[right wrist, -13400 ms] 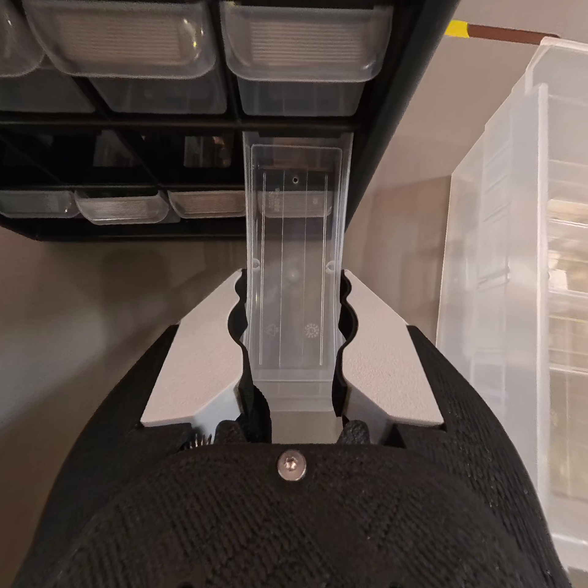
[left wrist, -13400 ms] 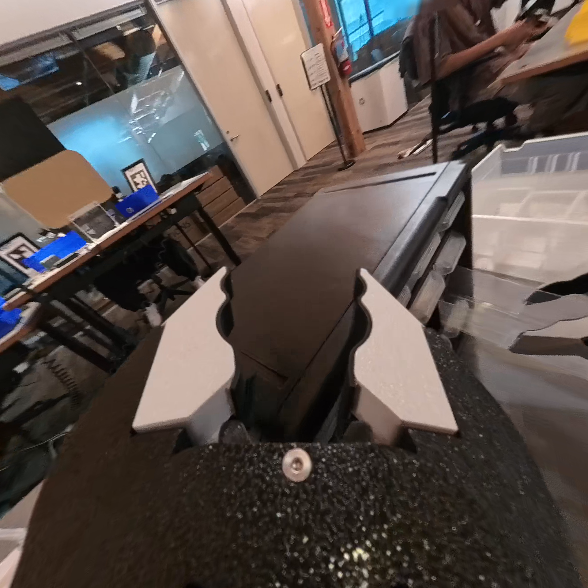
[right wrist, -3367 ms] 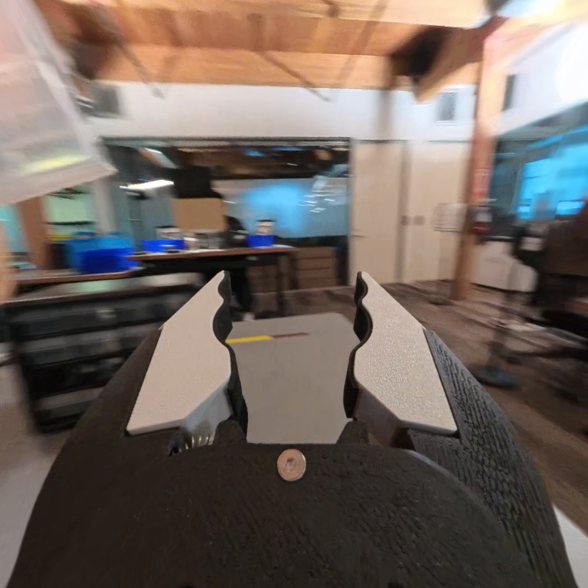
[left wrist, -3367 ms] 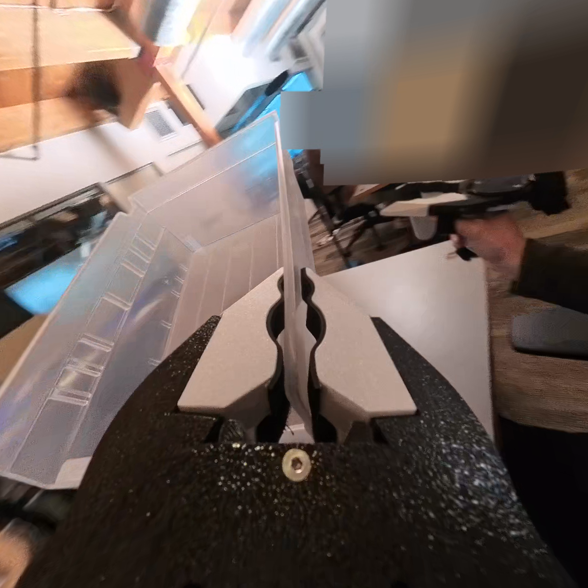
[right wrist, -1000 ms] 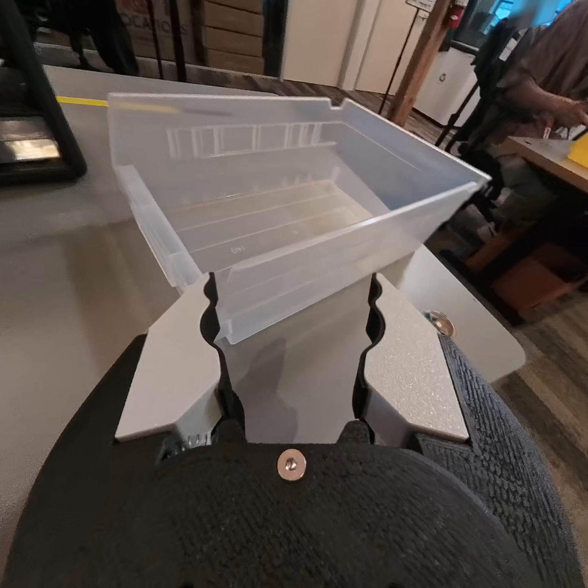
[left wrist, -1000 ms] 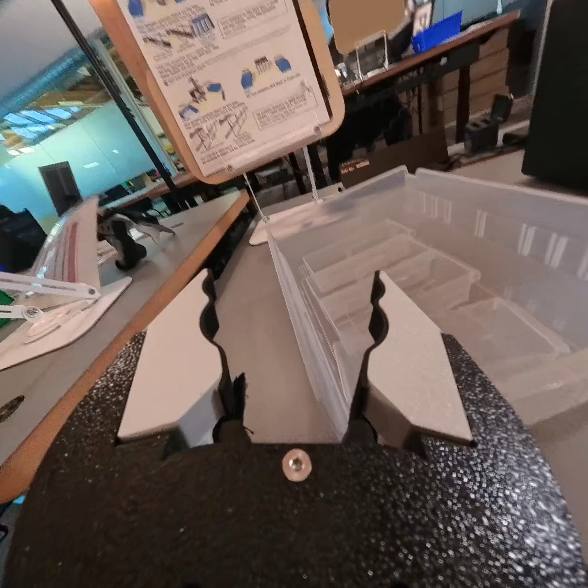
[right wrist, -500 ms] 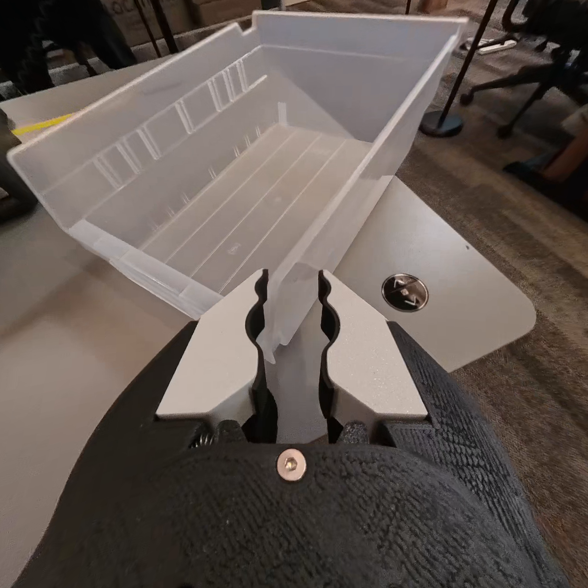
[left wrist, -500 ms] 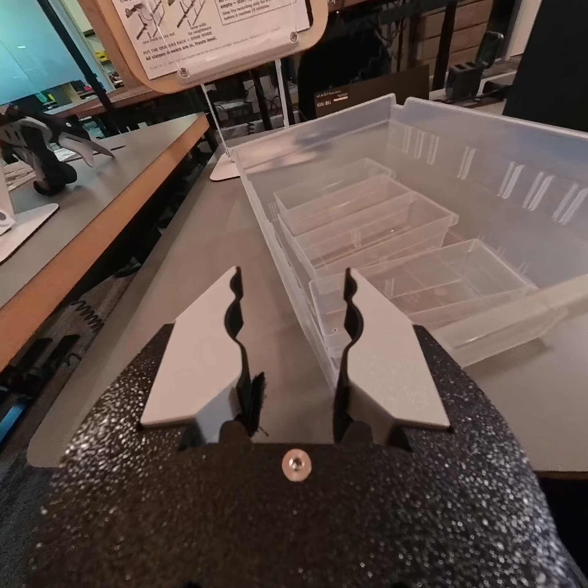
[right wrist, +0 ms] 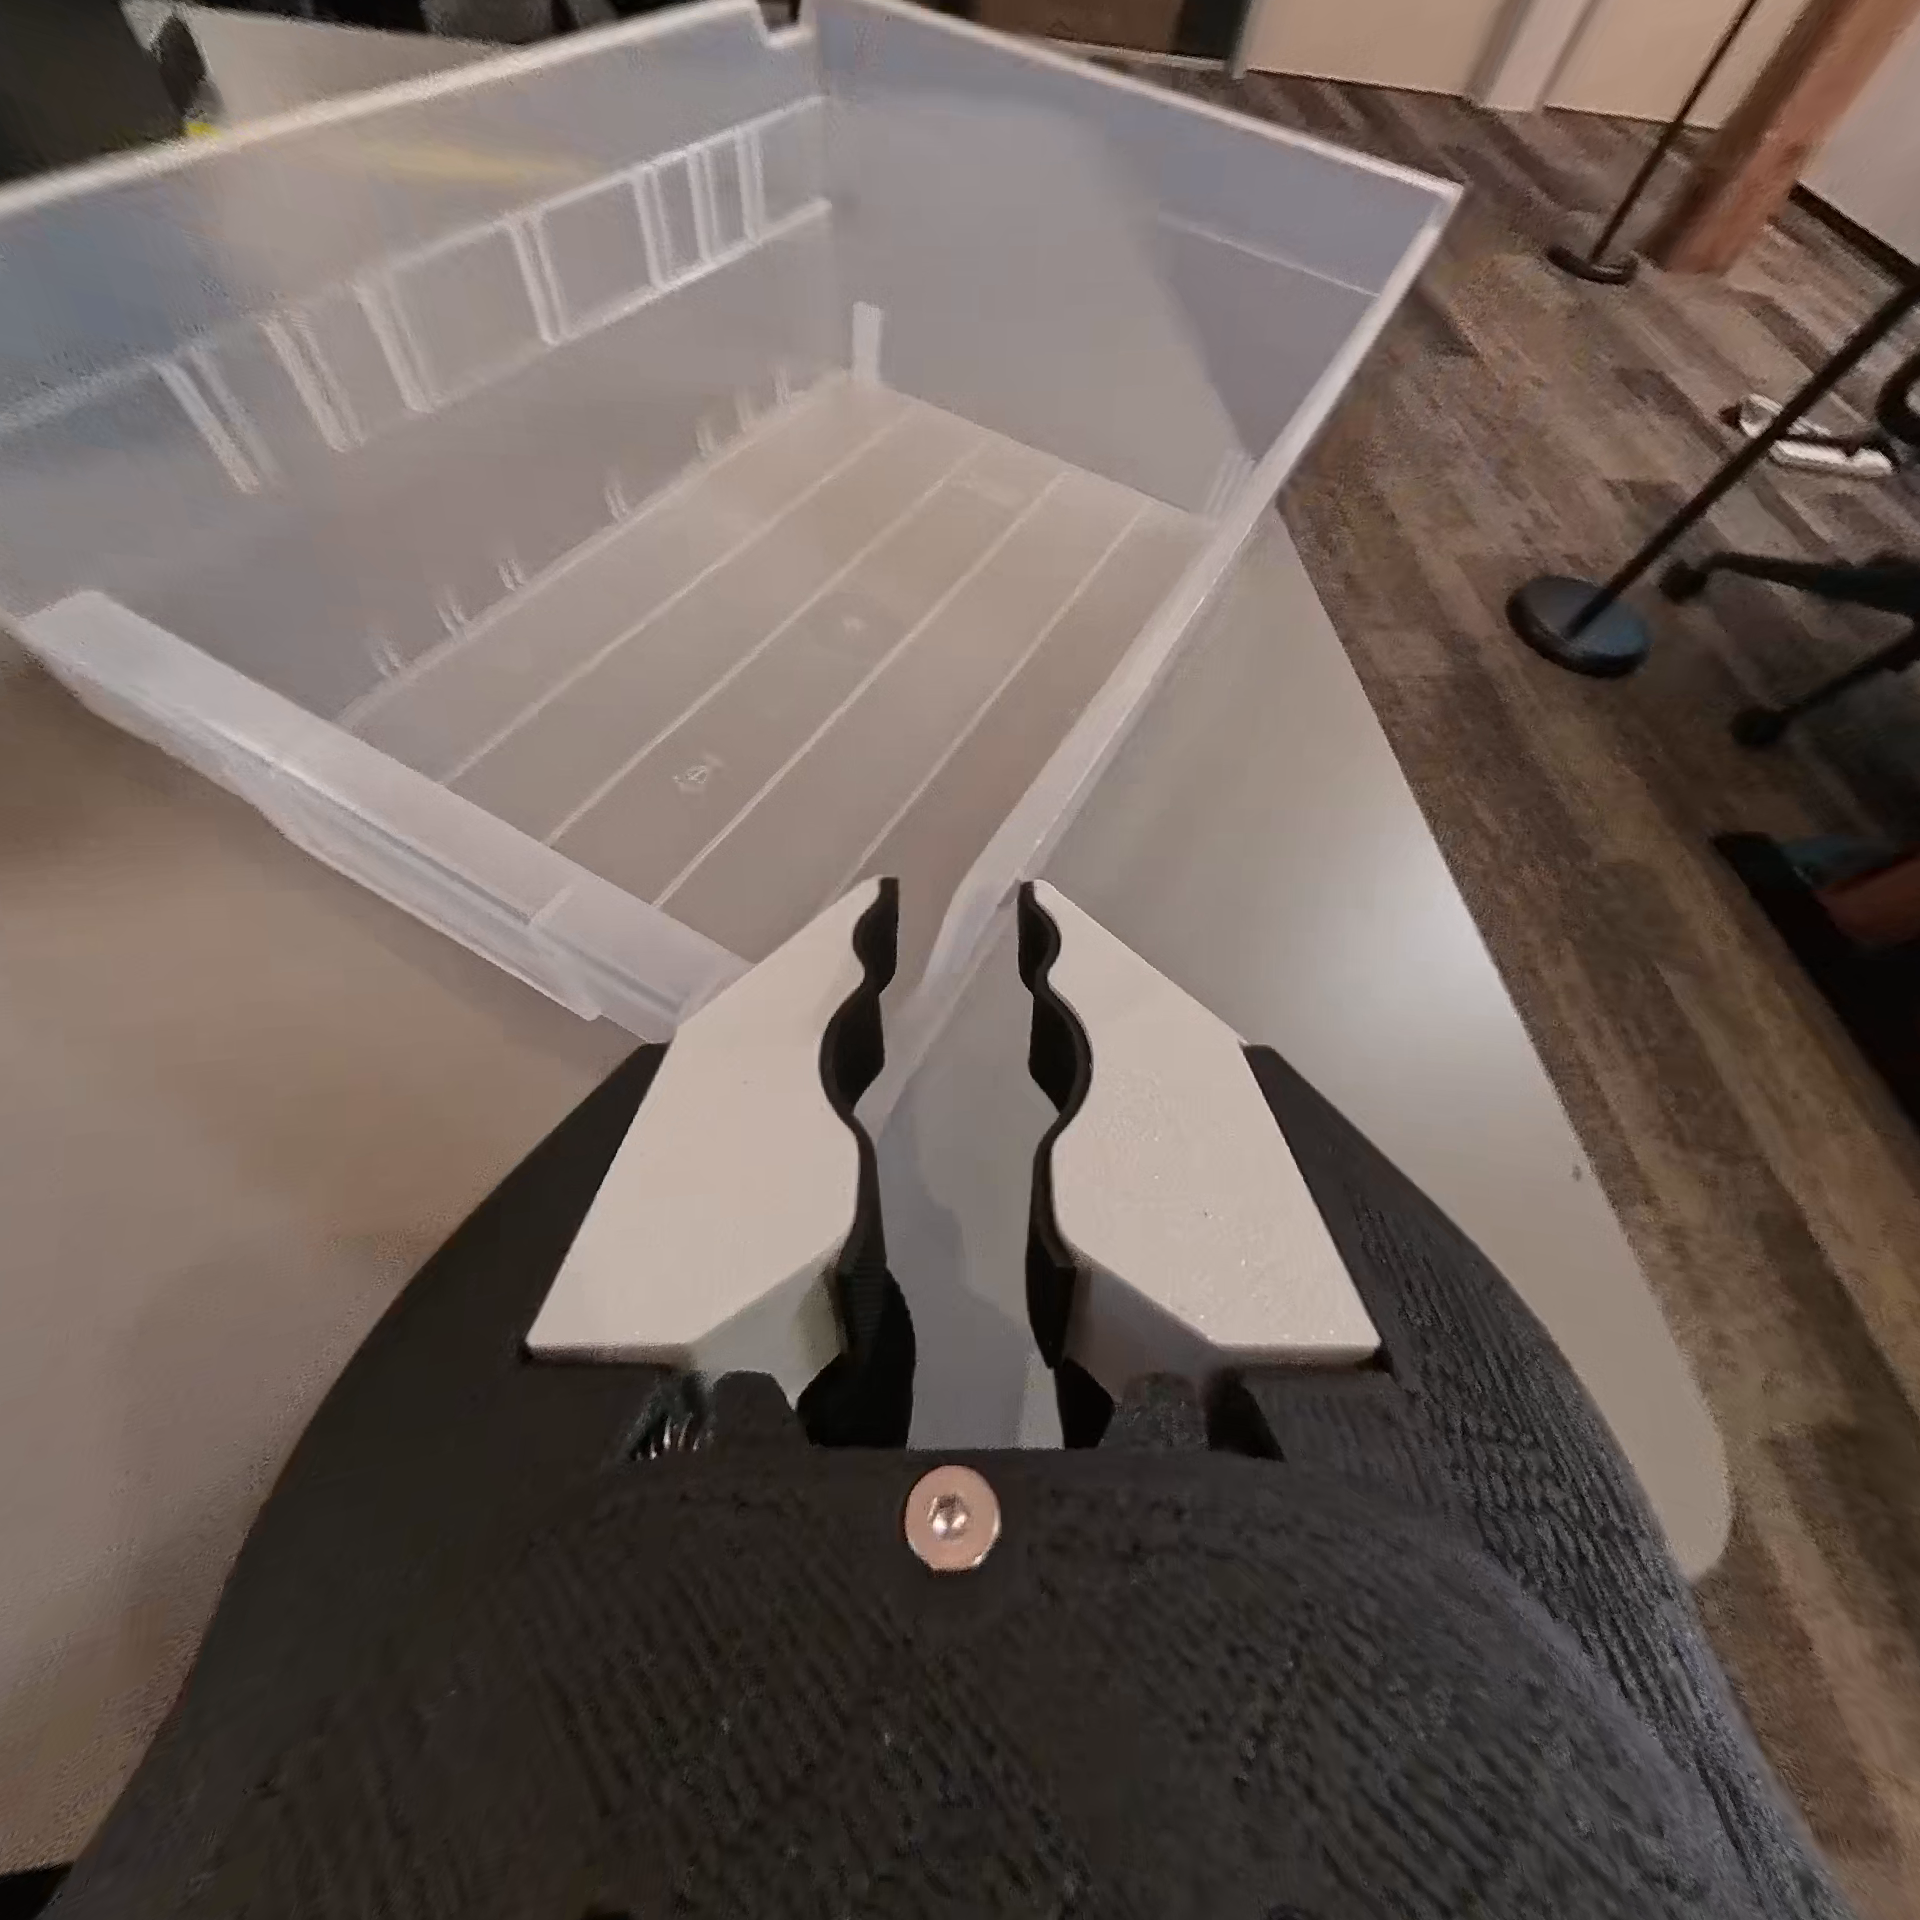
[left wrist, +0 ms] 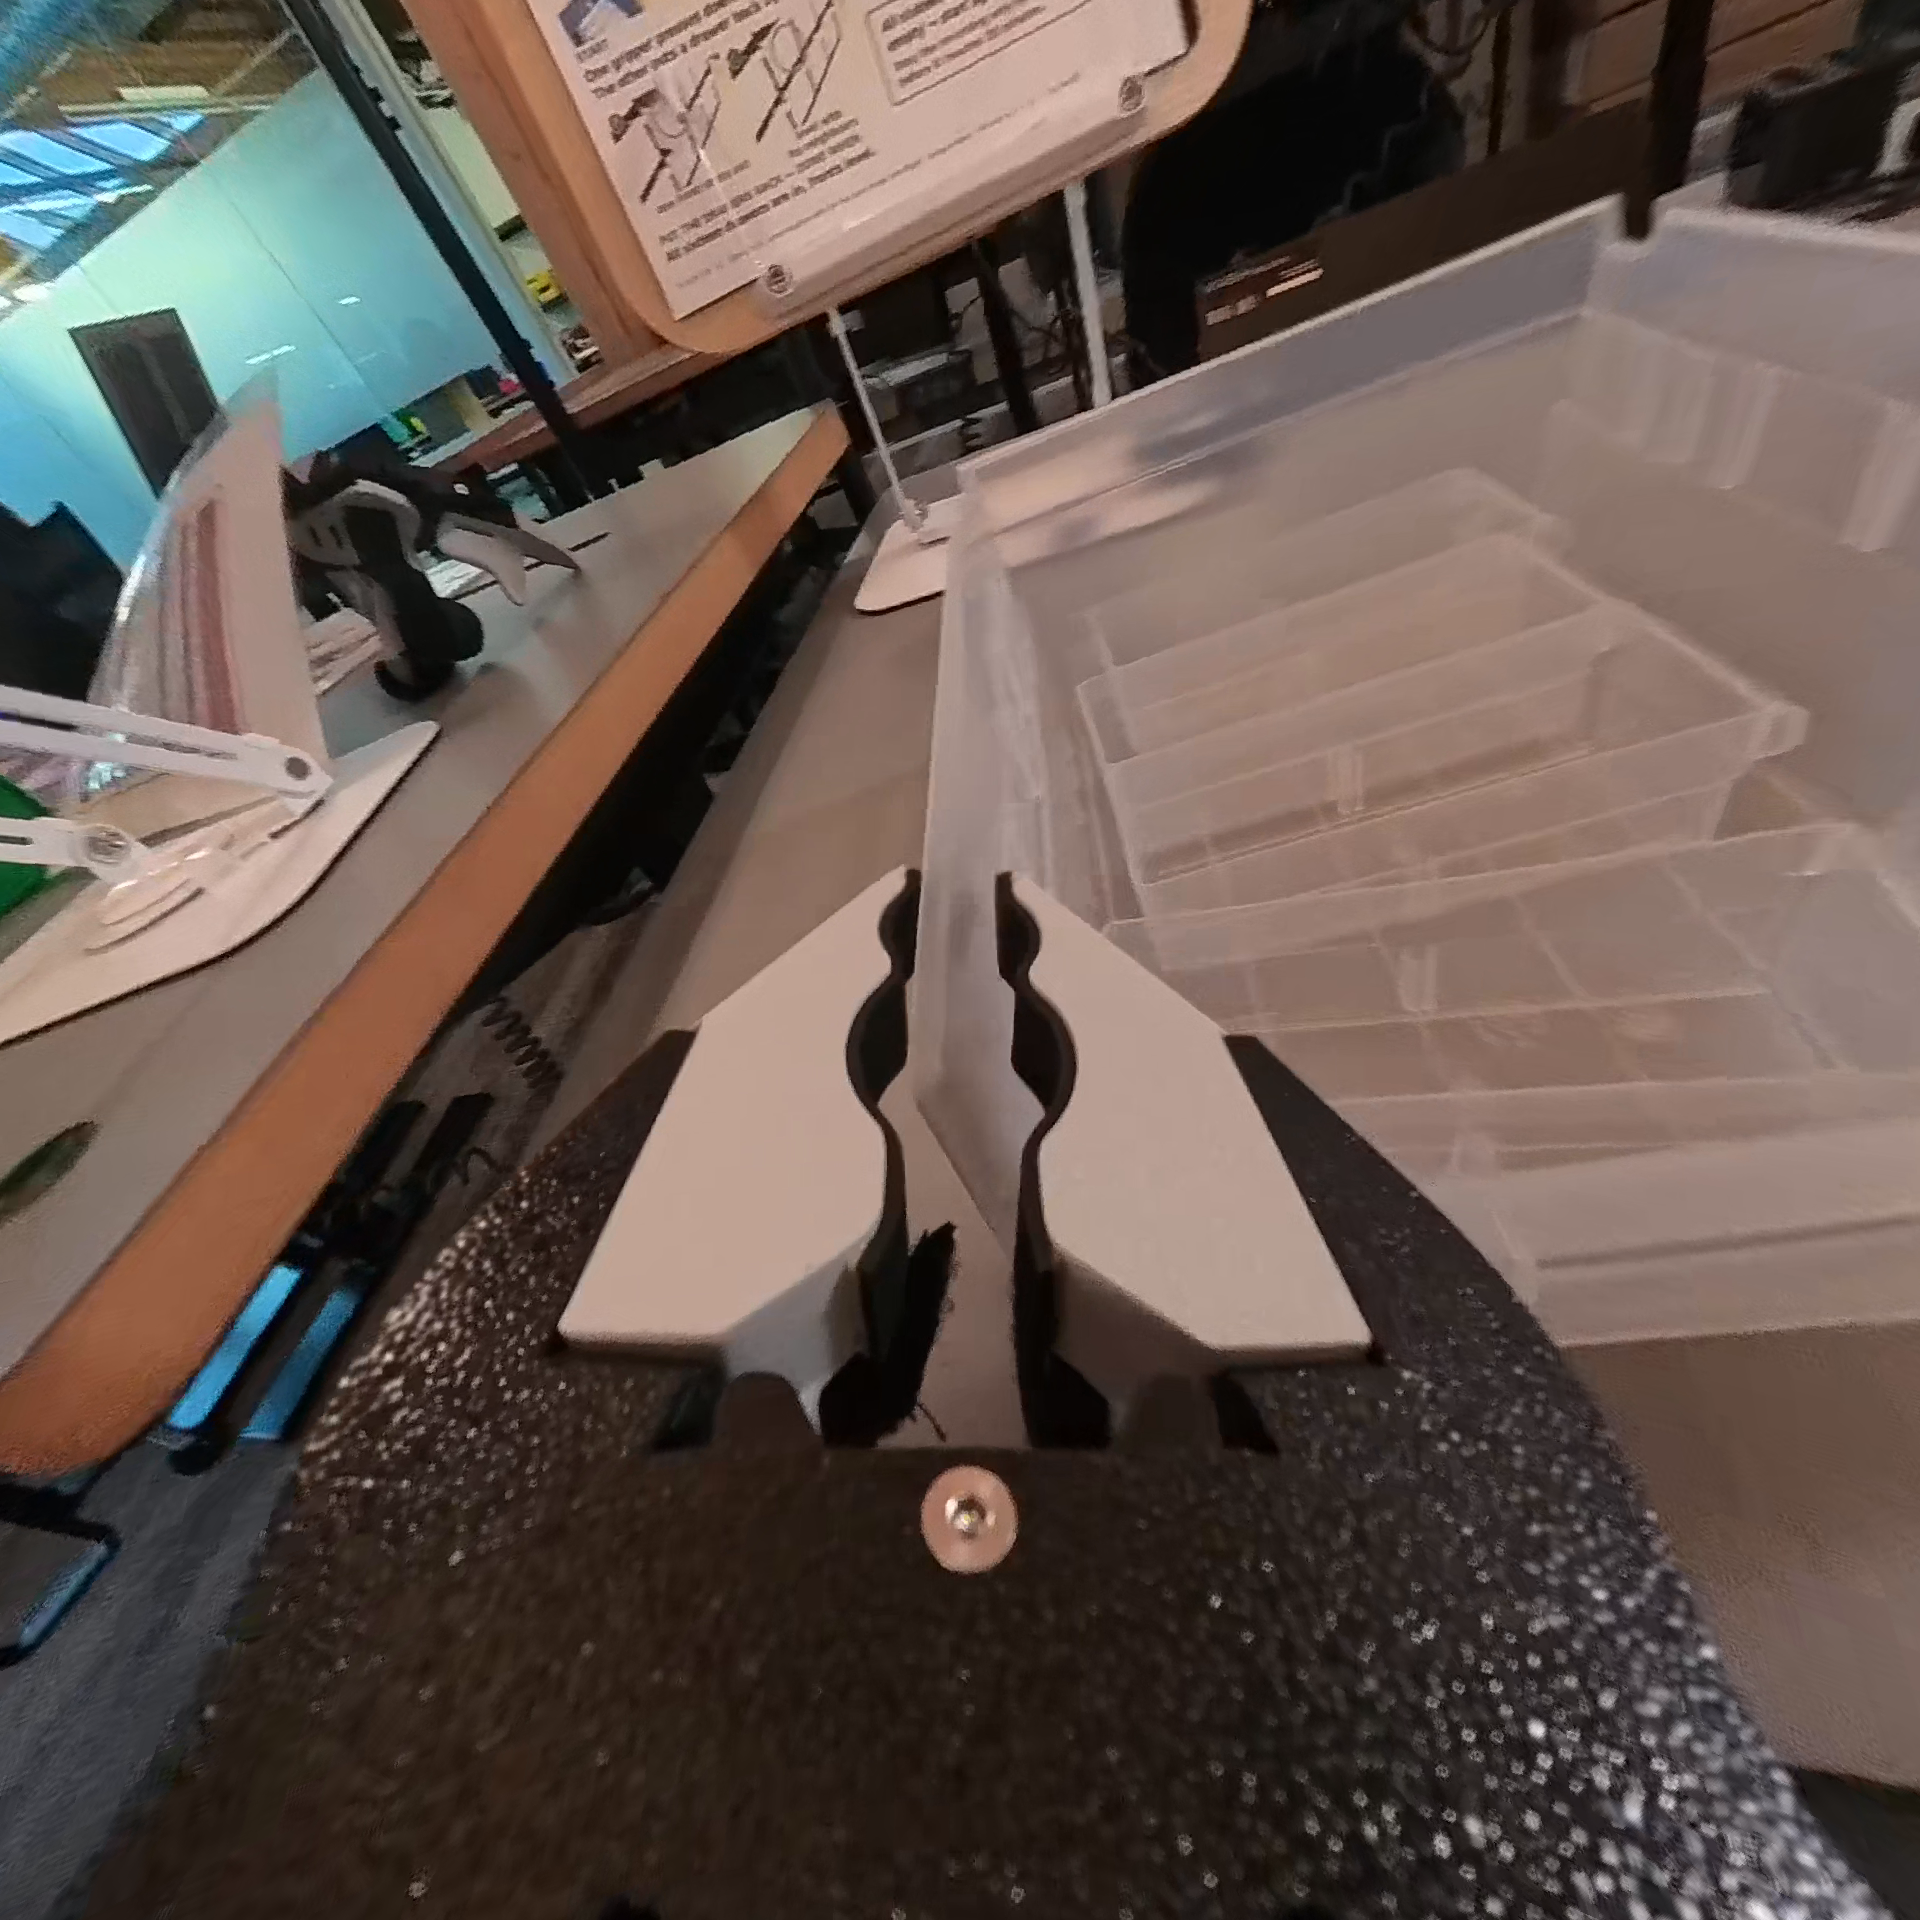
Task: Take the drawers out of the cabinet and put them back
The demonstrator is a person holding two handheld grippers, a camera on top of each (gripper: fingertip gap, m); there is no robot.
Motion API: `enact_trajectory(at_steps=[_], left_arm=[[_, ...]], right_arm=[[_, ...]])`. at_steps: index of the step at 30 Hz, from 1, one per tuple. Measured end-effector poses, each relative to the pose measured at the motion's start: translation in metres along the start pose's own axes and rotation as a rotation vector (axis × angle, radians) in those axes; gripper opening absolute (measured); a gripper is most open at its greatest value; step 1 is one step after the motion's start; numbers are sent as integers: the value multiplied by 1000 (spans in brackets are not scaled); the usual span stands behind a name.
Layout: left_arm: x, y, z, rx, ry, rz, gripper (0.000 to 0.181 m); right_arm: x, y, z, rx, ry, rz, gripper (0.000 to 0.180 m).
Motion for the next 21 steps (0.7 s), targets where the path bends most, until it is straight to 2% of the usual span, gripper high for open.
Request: enact_trajectory(at_steps=[5,6,8,10,11,16,19,21], left_arm=[[26,-21,3,8,-38,-12,18],[29,-23,4,-13,-44,-21,20],[31,-27,2,-32,-40,-63,25],[24,-29,-4,0,0,-115,30],[20,-30,-6,14,21,-140,31],[12,-37,-6,-27,47,-166,37],[15,-38,-3,-126,44,-115,42],[15,-38,-2,-171,63,-88,44]], right_arm=[[16,13,-6,-79,-28,-41,13],[17,14,-8,-61,-21,-57,16],[14,13,-13,22,35,-79,40],[2,13,-20,101,132,-82,58],[-6,16,-22,117,178,-60,61],[-53,12,-66,97,520,79,61],[-66,-30,-96,15,689,87,60],[-71,-80,-112,-25,784,5,59]])
Point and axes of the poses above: each gripper's, where its closed fingertips meet, x out along the fingers, z out of its underside, y = z × x across the jaws, the point moved 4 cm from there along -x, back along the fingers, and after that the axes turned 2 degrees about y, right-handed, at the moved point
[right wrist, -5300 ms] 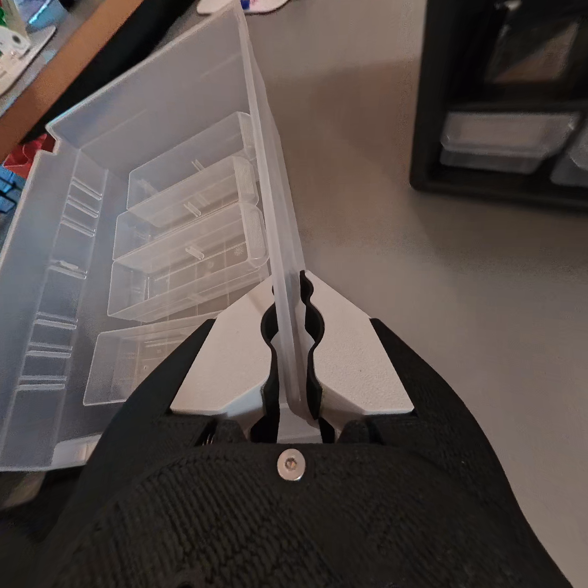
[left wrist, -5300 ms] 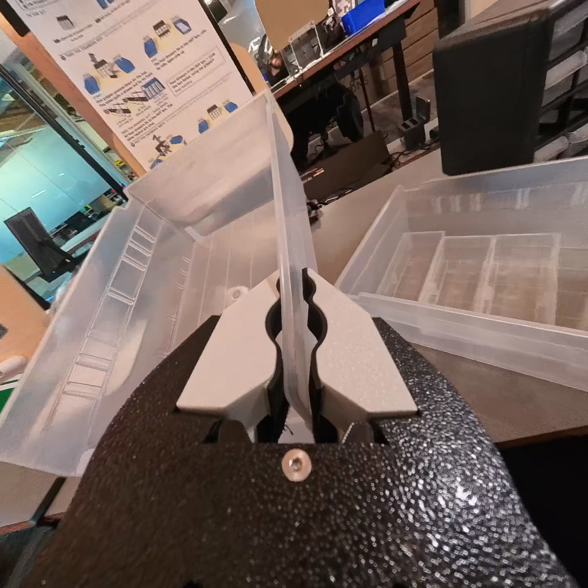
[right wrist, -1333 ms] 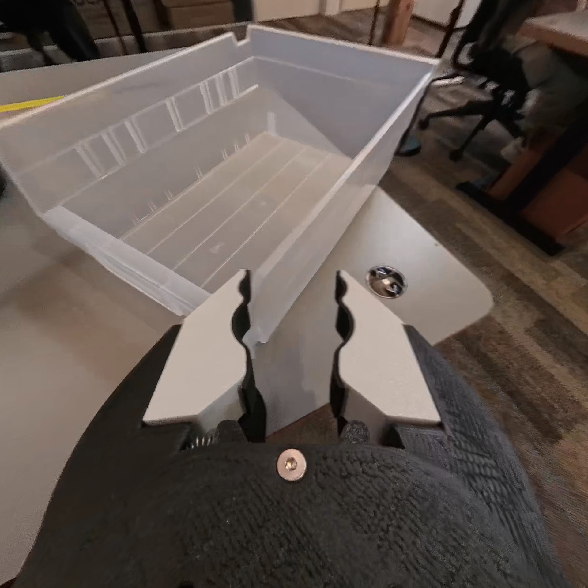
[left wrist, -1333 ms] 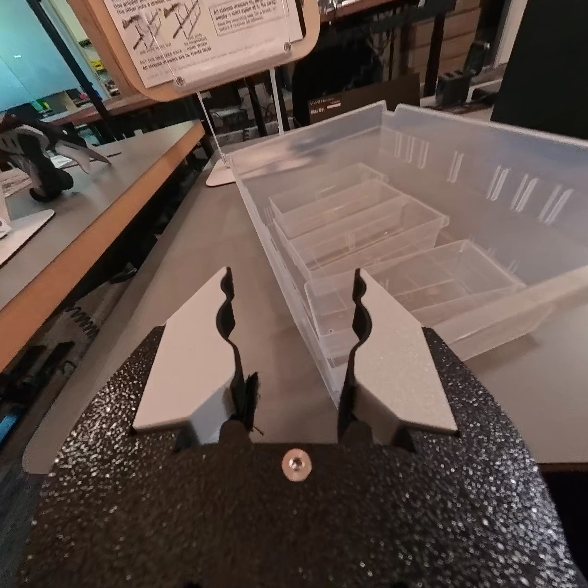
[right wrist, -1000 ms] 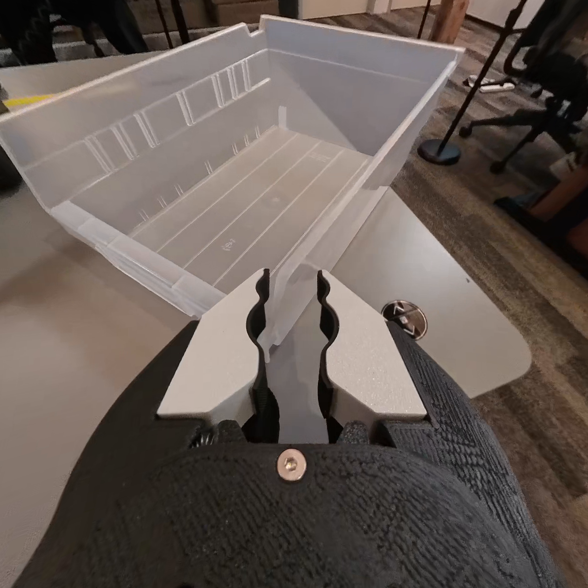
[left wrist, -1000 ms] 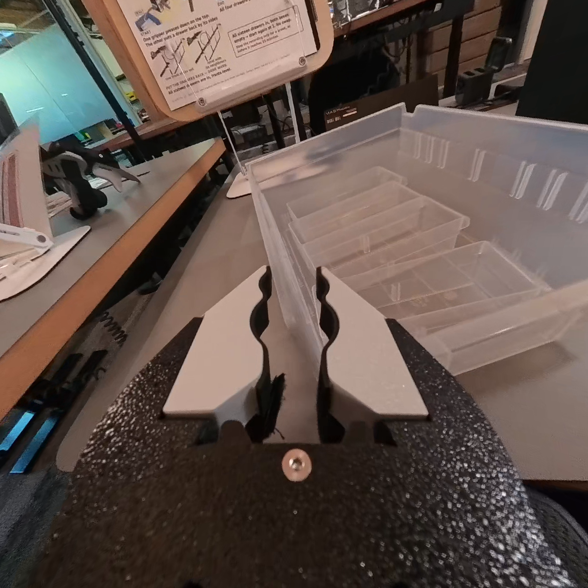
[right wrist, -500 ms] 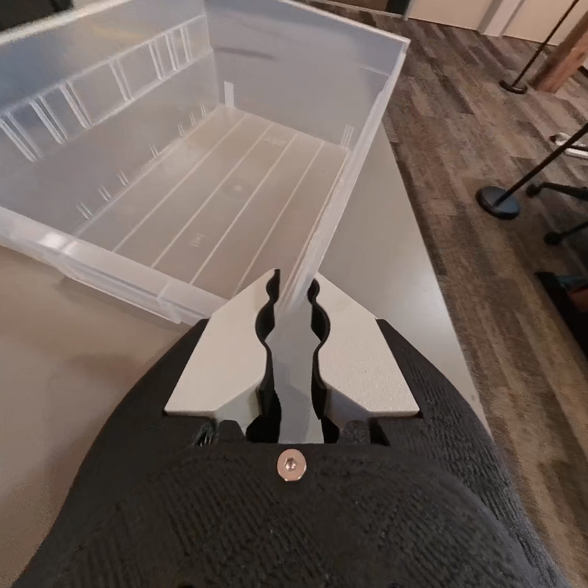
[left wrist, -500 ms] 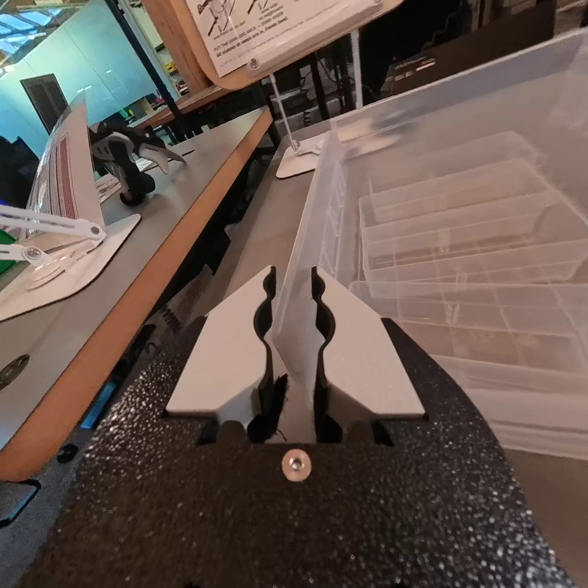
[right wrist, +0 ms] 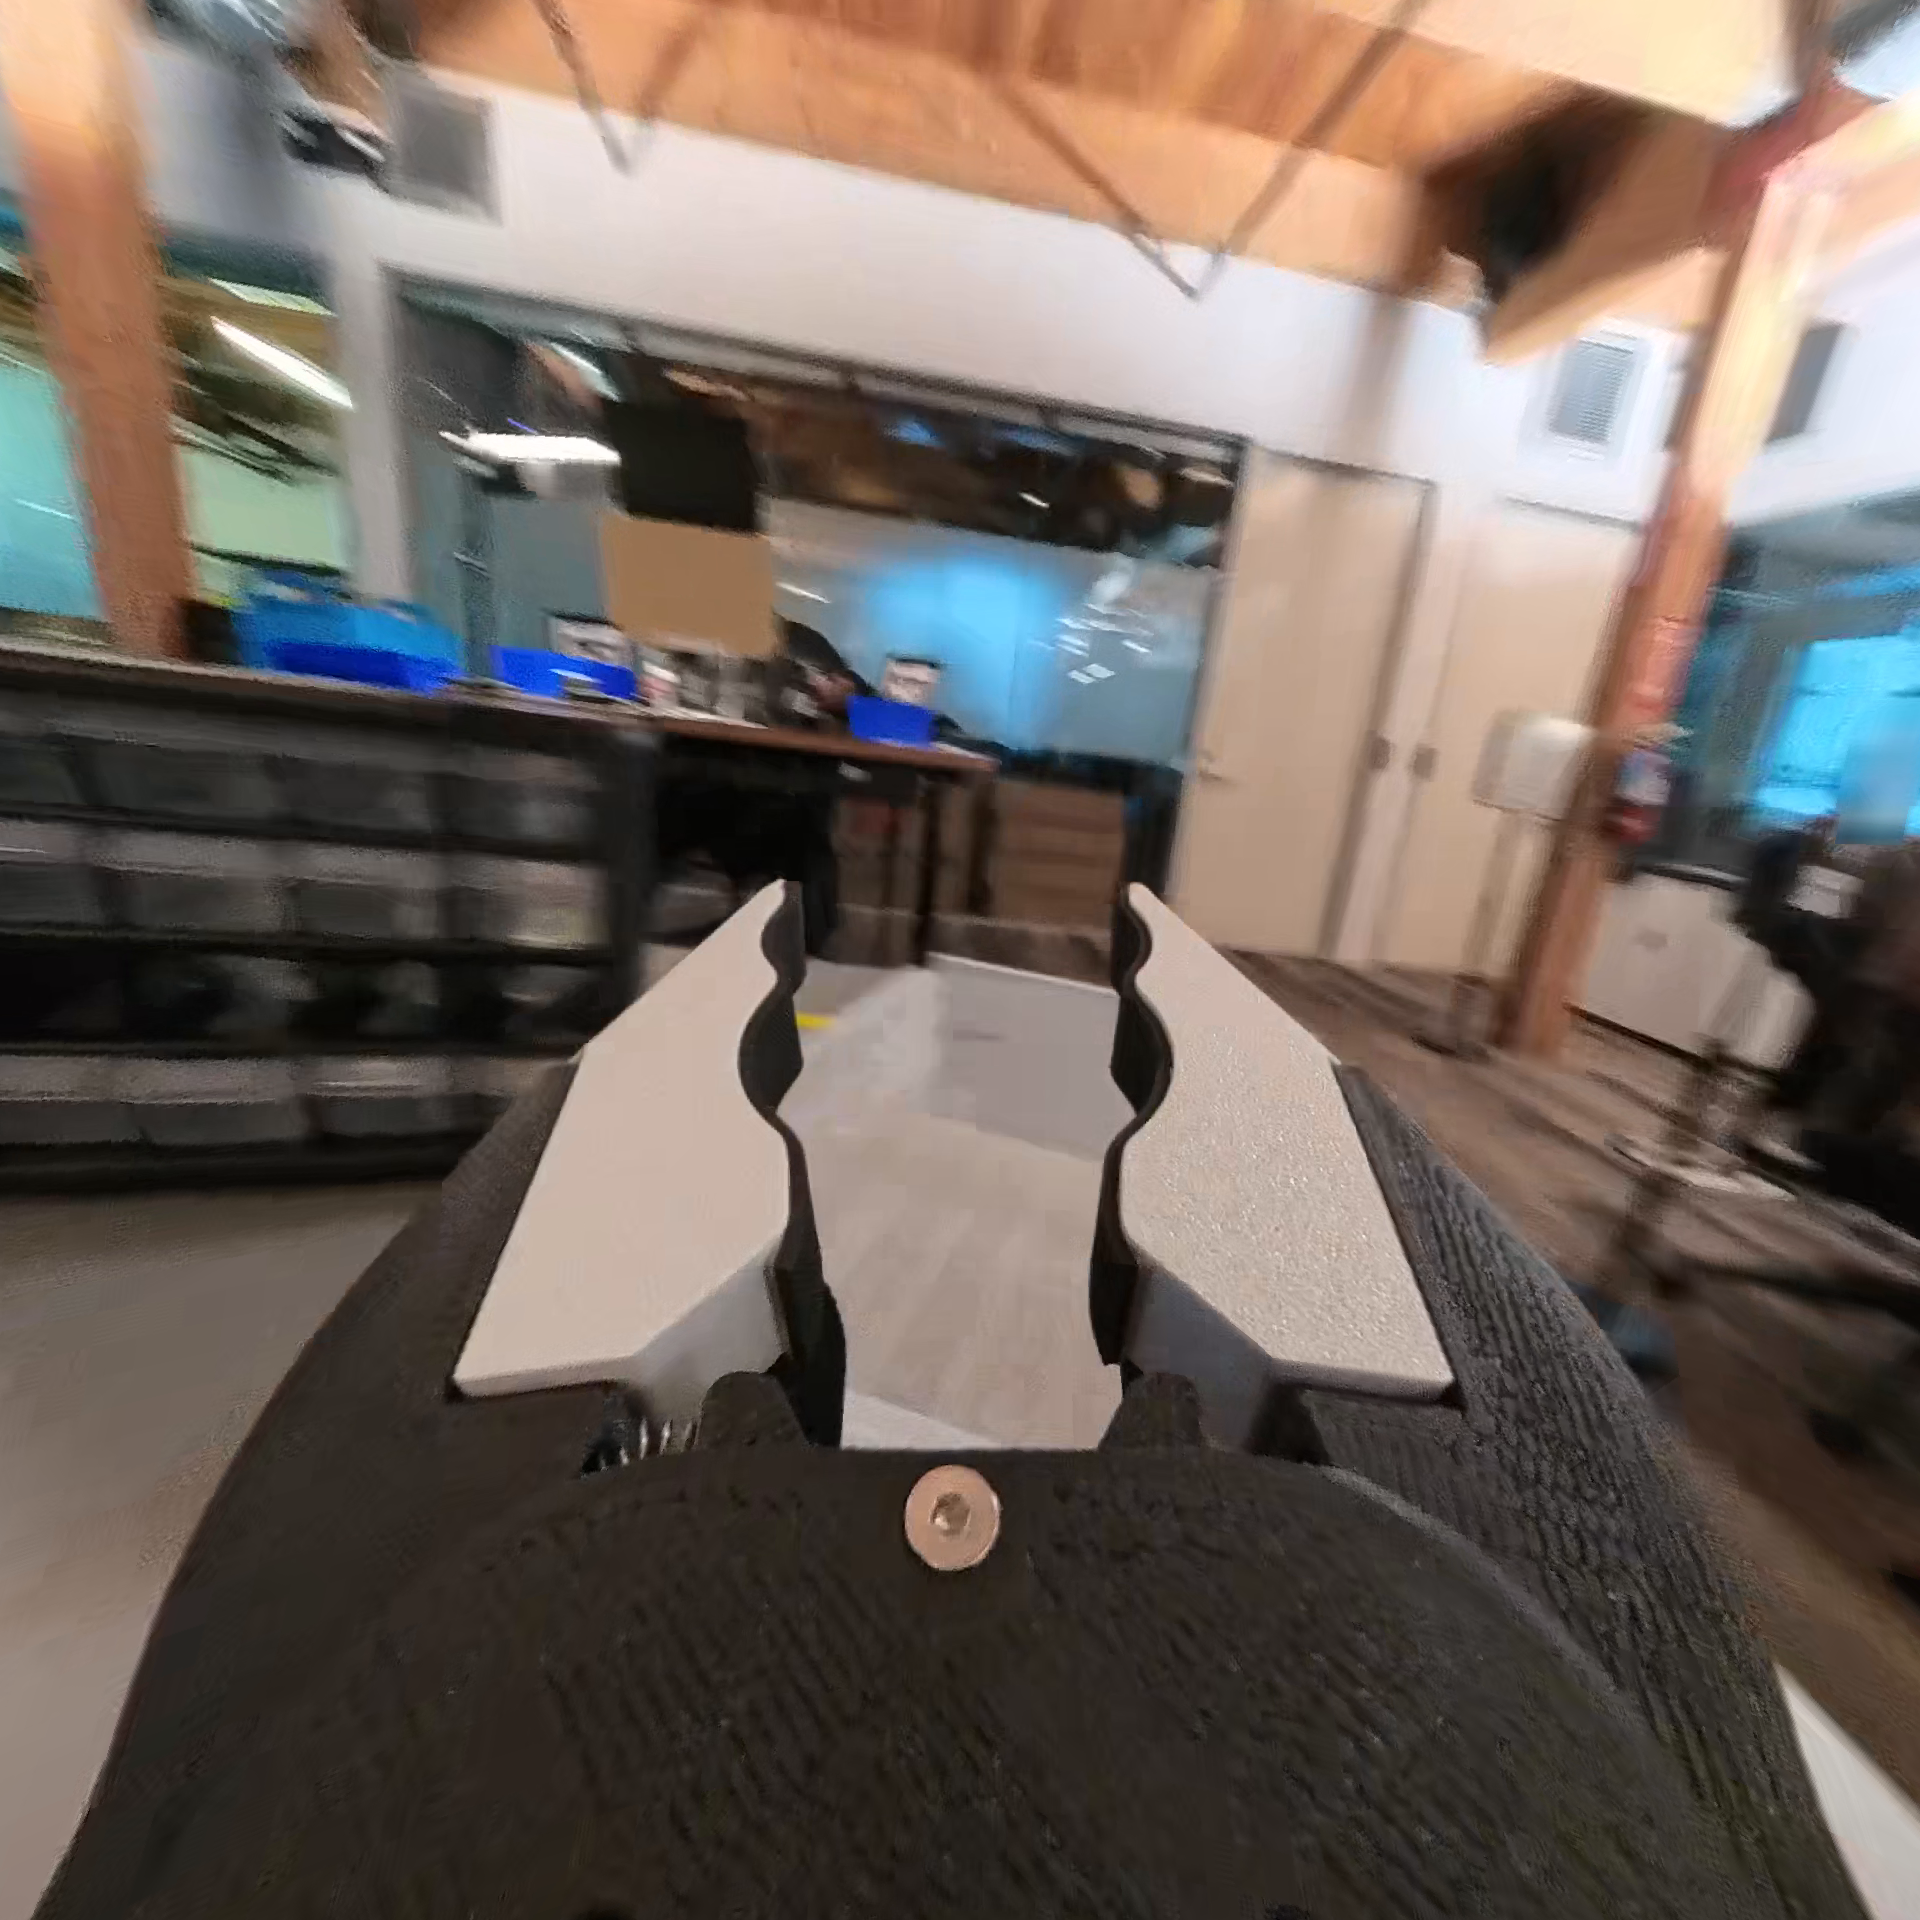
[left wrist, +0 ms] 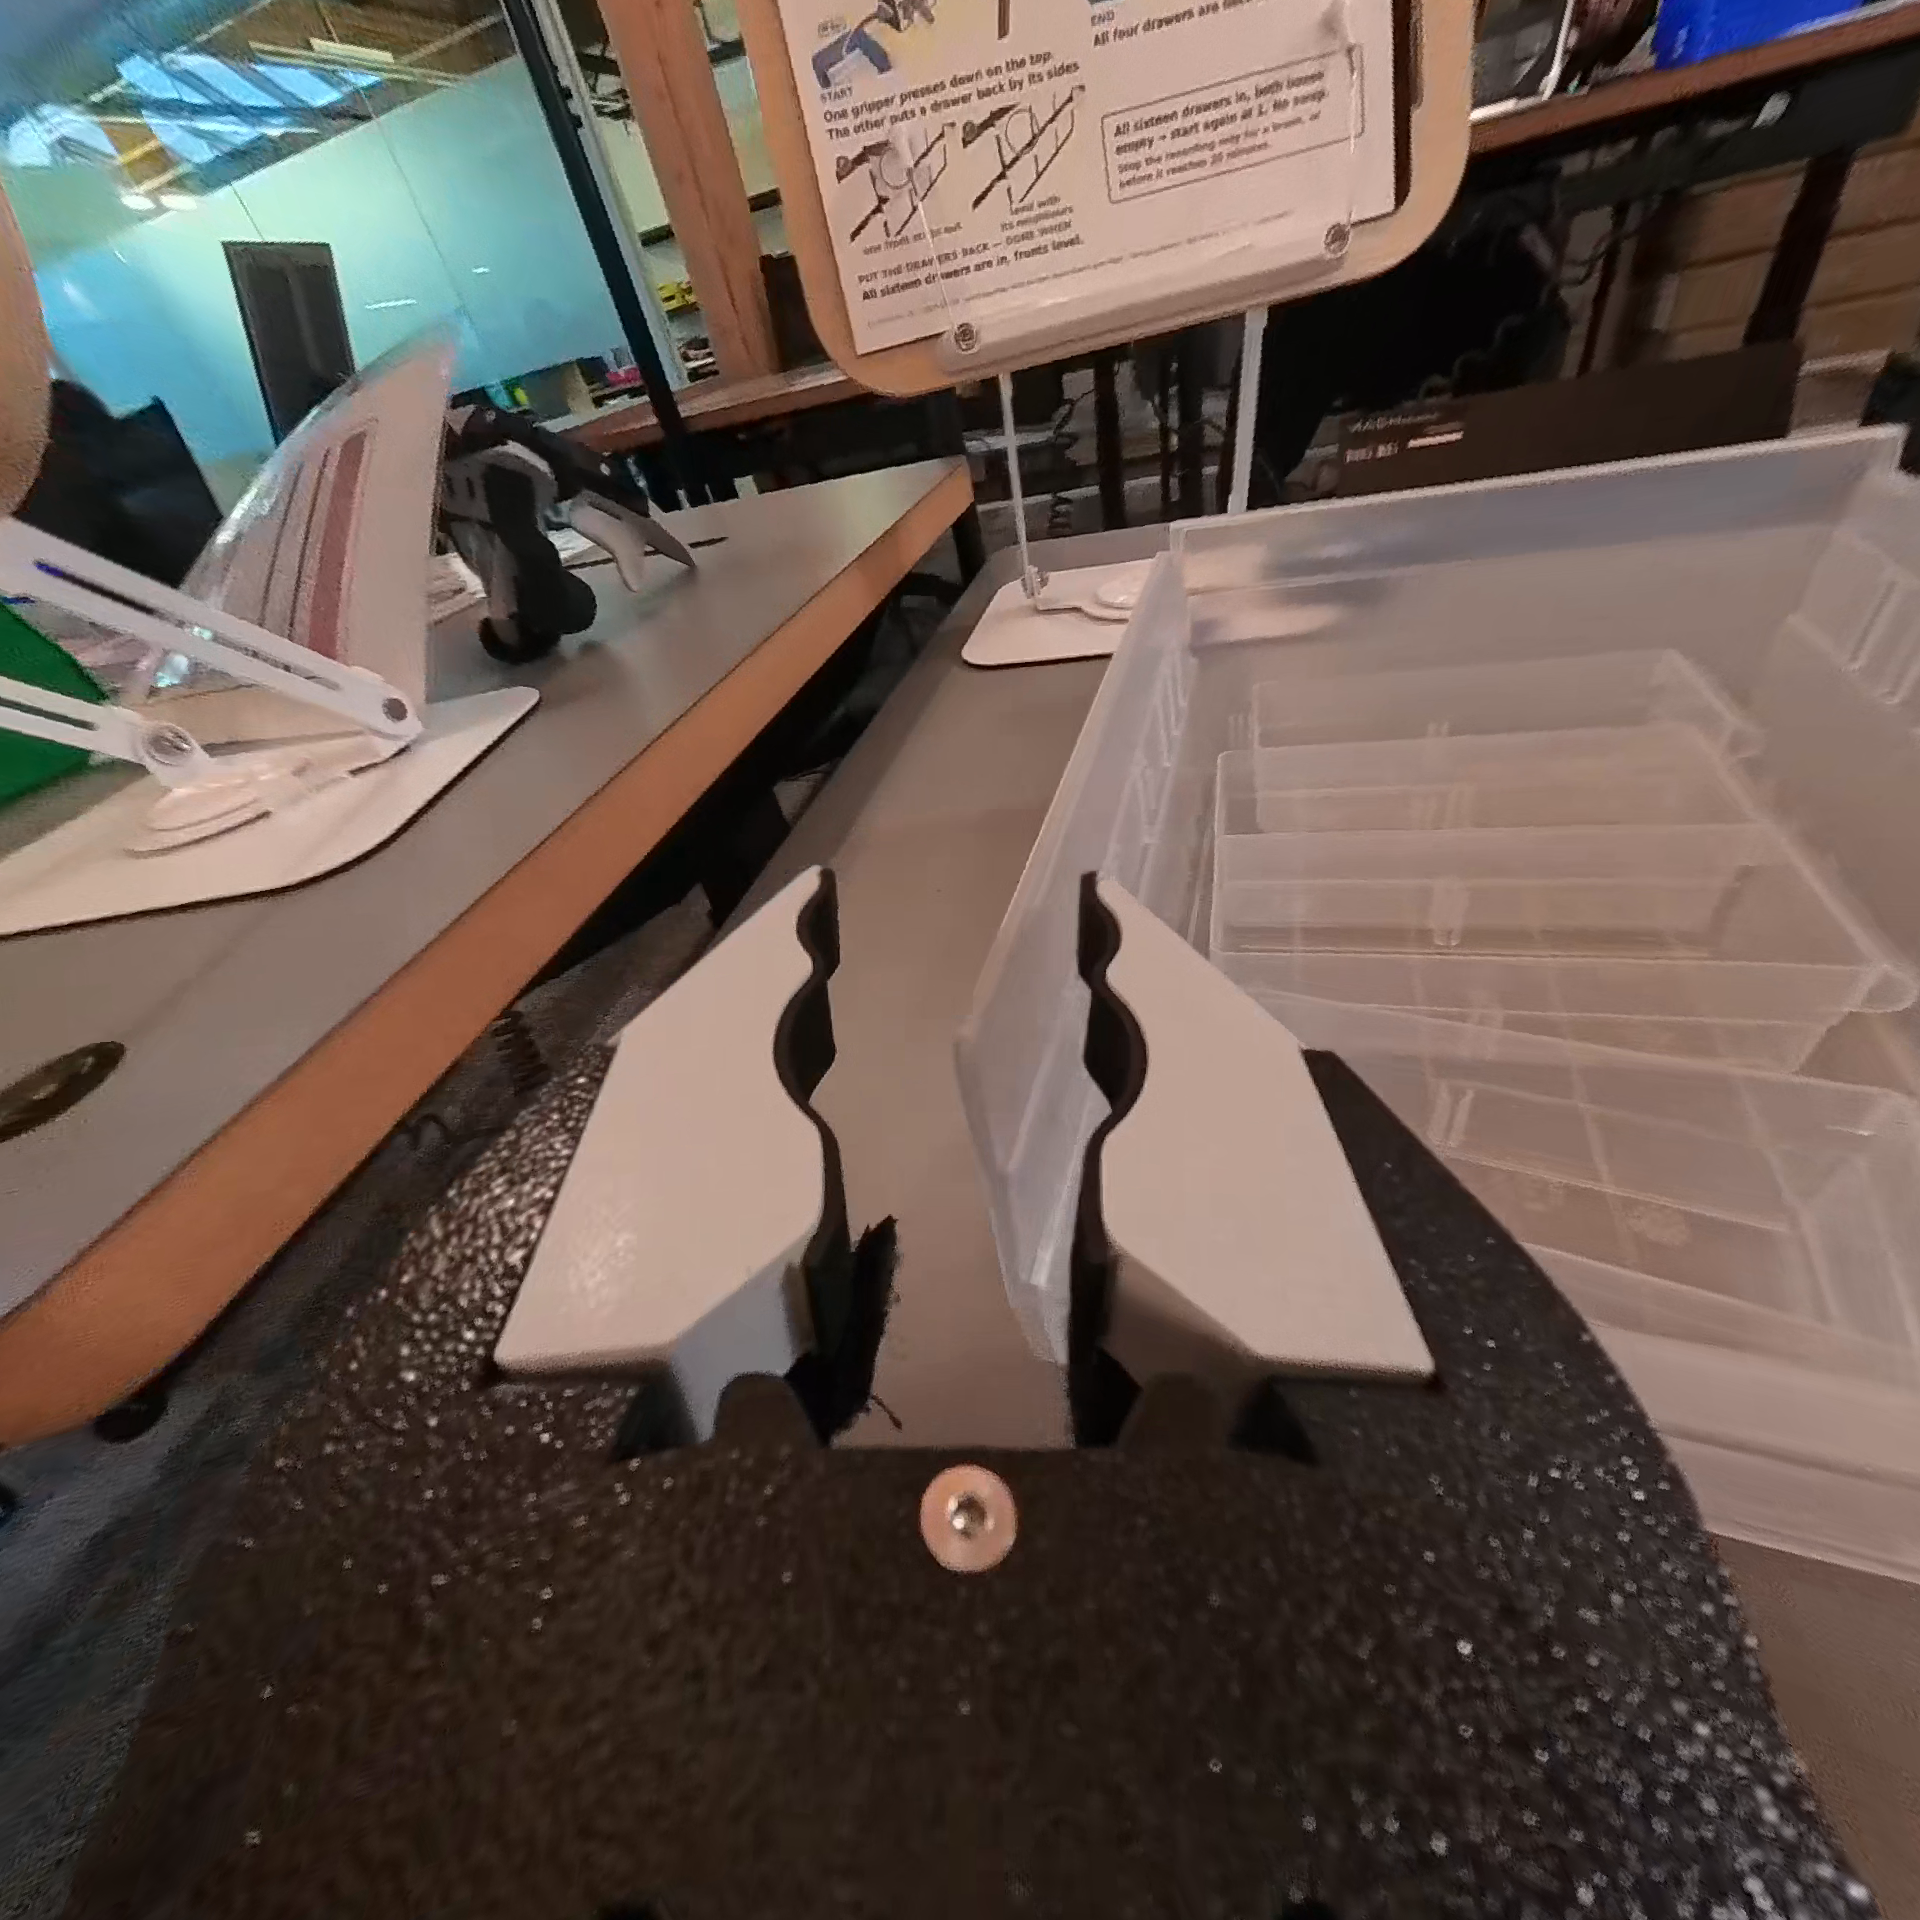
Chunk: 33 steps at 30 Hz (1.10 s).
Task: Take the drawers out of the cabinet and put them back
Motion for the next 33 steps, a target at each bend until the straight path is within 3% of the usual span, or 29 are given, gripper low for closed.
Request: enact_trajectory(at_steps=[2,6,12,14,17,19,22,25,33], left_arm=[[0,0,1,-25,13,7,44],[-4,7,-10,-161,95,45,52],[-18,16,-37,-25,274,-23,54],[-18,25,-42,-134,271,39,56],[-31,52,-67,-375,355,224,61],[-36,68,-74,-292,380,233,59],[-39,74,-75,-102,417,132,52],[-44,66,-79,-113,484,88,50],[-42,60,-78,-70,512,45,44]], right_arm=[[8,-66,-1,37,23,-174,59],[12,-179,24,57,-104,-486,58],[21,-243,45,33,-111,-641,58],[35,-246,53,6,-99,-595,58],[68,-241,62,-30,-113,-397,58],[85,-231,62,-75,-84,-256,54],[101,-206,65,41,-68,-79,46],[115,-180,84,115,-147,35,26],[148,-150,125,218,-289,122,1]])
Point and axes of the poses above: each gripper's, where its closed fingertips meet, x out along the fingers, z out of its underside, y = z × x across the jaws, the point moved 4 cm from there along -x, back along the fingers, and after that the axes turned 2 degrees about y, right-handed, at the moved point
